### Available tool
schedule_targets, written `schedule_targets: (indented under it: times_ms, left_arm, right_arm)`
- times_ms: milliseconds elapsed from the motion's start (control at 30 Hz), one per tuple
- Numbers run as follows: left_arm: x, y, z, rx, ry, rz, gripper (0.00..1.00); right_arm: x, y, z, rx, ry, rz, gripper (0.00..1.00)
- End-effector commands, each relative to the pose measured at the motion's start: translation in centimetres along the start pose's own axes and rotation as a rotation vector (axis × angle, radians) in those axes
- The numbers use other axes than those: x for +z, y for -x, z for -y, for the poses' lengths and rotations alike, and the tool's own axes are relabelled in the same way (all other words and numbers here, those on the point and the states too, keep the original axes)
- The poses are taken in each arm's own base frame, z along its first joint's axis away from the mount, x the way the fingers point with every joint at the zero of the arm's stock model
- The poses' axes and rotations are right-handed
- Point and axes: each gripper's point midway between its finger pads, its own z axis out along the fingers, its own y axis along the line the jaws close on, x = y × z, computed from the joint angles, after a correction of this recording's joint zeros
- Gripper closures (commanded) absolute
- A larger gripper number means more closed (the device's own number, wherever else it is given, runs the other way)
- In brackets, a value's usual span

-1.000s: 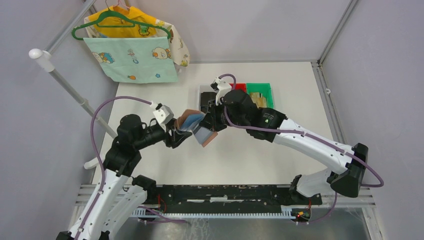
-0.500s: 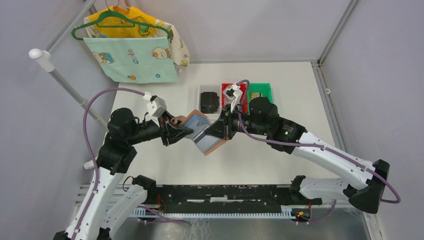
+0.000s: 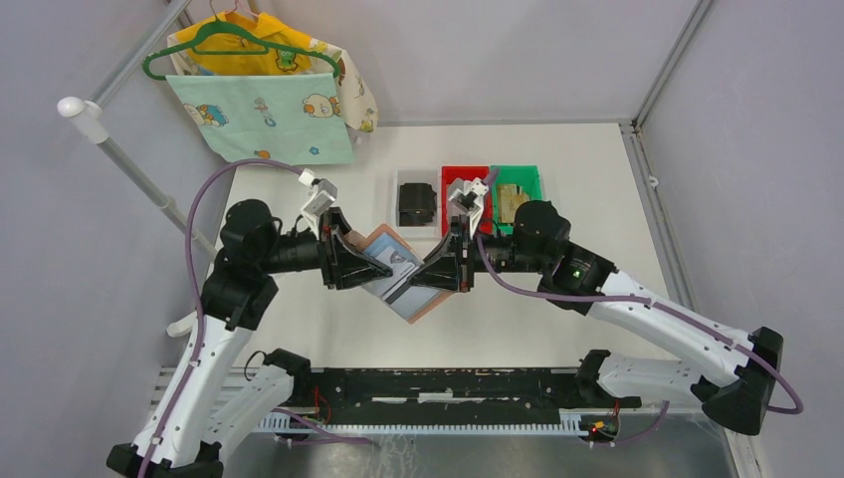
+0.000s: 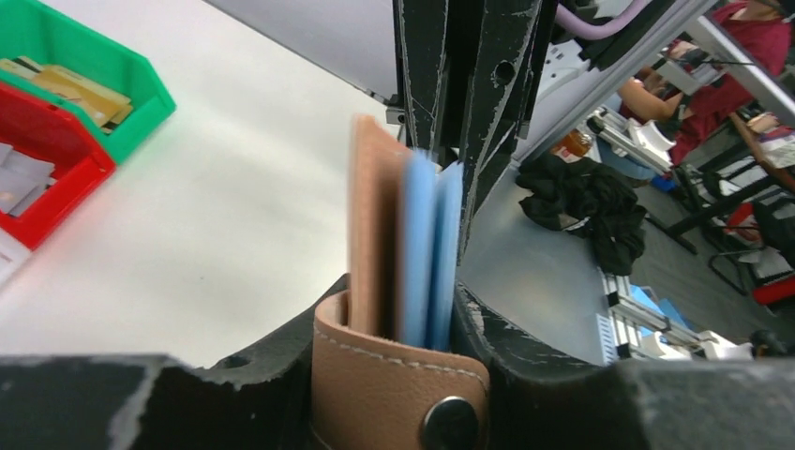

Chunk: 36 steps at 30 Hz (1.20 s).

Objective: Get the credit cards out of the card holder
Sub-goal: Remove the credit card from the card holder.

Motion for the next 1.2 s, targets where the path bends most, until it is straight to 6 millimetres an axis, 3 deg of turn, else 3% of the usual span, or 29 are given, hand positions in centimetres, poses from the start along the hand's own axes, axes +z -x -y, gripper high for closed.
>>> schedule_targets:
  times_ms: [0,300,533,633,700,733,767,833,1033,1167]
  left_arm:
    - [-0.2,2.6,3.1,-0.014,-0.110,0.028,0.58]
    - [0.1,3.3,4.1,-0.172,-0.181,0.038,0.76]
    - [0.3,3.8,4.1,-0.231,-0.175,0.038,0.78]
    - [0.4,3.1,3.5,-0.277,-0.146,-0.022,0.94]
    - [0.4,3.2,3.3,-0.259,-0.124,-0.024,0.98]
    - [0.4,3.4,3.2,-0.240,-0.115,-0.016,0.98]
    - [0.4,3.6,3.2,-0.219,-0.107,-0.006,0.98]
    - [0.4,4.0,2.9,-0.202,-0.082,0.012,0.98]
    - [0.5,4.5,1.8,-0.190,-0.019,0.048,0.98]
    - [0.6,4.6,0.8,-0.189,0.033,0.070,0.98]
  right_arm:
    - [-1.2,2.6,-3.7,-0.180,0.147,0.115,1.00]
    - [-1.3,3.1,-4.0,-0.238,0.167,0.151,1.00]
    - [-1.1,4.1,-4.2,-0.295,0.176,0.186,1.00]
    - [-1.3,4.8,-4.3,-0.359,0.177,0.228,1.00]
    - [-1.3,5.0,-4.2,-0.383,0.171,0.240,1.00]
    - [-1.2,5.1,-4.1,-0.391,0.167,0.244,0.94]
    - [-1.1,5.2,-4.0,-0.403,0.165,0.249,0.79]
    - [-1.1,5.2,-3.9,-0.424,0.163,0.258,0.62]
    - [-2.8,6.5,-2.9,-0.475,0.046,0.326,0.24]
    - [-5.6,9.2,-2.7,-0.467,-0.077,0.442,0.14]
